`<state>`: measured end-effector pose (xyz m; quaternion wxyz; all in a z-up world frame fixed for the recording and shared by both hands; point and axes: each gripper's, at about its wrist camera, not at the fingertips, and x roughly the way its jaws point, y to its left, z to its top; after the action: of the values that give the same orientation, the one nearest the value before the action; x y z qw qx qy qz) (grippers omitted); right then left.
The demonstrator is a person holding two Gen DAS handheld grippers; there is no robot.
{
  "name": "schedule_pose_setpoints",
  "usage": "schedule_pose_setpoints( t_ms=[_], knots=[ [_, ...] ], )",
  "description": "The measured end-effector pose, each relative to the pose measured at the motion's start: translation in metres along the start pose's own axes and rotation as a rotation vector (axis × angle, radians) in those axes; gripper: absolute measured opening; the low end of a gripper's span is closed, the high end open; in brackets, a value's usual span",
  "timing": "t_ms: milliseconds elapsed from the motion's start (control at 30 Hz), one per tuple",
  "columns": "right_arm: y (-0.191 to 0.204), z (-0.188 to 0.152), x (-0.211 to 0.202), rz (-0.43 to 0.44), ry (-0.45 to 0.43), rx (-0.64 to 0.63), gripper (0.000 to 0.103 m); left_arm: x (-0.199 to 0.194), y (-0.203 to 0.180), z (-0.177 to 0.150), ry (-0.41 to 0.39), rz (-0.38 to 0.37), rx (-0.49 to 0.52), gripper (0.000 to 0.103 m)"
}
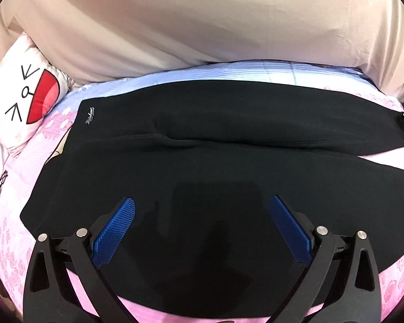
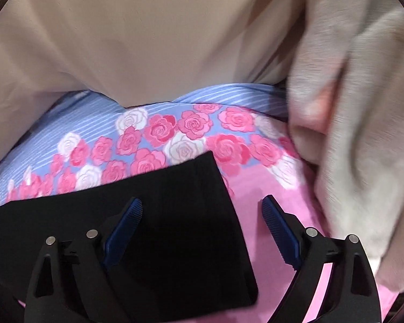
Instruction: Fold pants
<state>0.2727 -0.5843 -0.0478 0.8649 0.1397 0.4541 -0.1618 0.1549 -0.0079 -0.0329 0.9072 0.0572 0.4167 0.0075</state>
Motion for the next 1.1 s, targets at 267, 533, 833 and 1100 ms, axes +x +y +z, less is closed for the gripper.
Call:
schedule_pose_setpoints(
  t_ms=[267,533,833,1100],
  knots=[
    [0.021,0.0,-0.013,0.046,-0.047,-0.066,0.012,0.05,0.118,0.072,0.054,0.052,-0.226,0.098],
    [0.02,-0.016,-0.033,0.034,-0.05,-0.042,0.012,0.147,0.251,0.159,0.094,0.287,-0.32,0.098],
    [0.026,-0.013,-0.034,0.009,-0.036,0.018,0.013,0.208,0.284,0.174,0.218,0.007,-0.384,0.004],
    [0.025,-0.015,-0.095,0.086,-0.155,0.051,0.013,0.055,0.275,0.17,-0.07,-0.108,-0.267,0.004]
  ],
)
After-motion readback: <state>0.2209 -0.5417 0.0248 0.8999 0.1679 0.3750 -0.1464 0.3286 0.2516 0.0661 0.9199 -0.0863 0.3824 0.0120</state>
